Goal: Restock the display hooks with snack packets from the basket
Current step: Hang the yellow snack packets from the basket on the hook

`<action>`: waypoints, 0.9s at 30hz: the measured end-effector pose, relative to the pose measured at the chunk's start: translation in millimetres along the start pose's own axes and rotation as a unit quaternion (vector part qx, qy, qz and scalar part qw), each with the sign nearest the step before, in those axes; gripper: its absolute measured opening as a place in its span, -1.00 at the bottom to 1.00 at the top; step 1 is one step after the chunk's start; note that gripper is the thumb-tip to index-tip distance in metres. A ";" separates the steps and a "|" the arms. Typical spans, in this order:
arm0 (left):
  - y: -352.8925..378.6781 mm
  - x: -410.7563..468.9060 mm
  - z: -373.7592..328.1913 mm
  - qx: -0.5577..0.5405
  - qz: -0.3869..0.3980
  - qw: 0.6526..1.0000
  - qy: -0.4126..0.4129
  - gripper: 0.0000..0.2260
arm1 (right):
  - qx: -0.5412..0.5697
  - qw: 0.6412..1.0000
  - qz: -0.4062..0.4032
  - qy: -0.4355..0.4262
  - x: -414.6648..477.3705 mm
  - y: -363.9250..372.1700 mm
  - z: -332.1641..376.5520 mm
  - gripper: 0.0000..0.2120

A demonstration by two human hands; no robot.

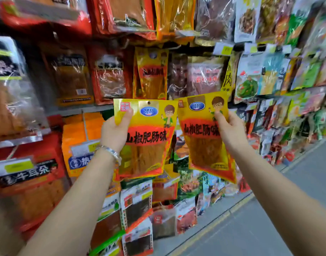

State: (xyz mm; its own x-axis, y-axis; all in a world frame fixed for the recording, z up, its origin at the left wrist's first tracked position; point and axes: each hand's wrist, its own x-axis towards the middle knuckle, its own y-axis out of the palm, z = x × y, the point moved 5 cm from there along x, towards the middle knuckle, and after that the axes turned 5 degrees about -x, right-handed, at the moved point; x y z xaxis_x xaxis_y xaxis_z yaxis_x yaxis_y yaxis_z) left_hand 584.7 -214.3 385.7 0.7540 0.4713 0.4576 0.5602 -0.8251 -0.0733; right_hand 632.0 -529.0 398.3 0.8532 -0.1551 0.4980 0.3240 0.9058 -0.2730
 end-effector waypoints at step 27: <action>83.5 134.6 -39.6 -0.135 -0.130 0.982 0.011 -0.69 | 0.332 0.932 0.147 0.024 261.7 110.5 6.9 -0.90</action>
State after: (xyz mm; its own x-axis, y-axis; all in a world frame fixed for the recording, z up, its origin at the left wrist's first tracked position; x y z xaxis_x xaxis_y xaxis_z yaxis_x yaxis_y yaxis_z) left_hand 719.5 -232.1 476.3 0.5883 0.6721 0.4495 0.6186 -0.7322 0.2850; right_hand 888.2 -466.7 504.1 0.8879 0.1342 0.4400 -0.2360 0.9539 0.1852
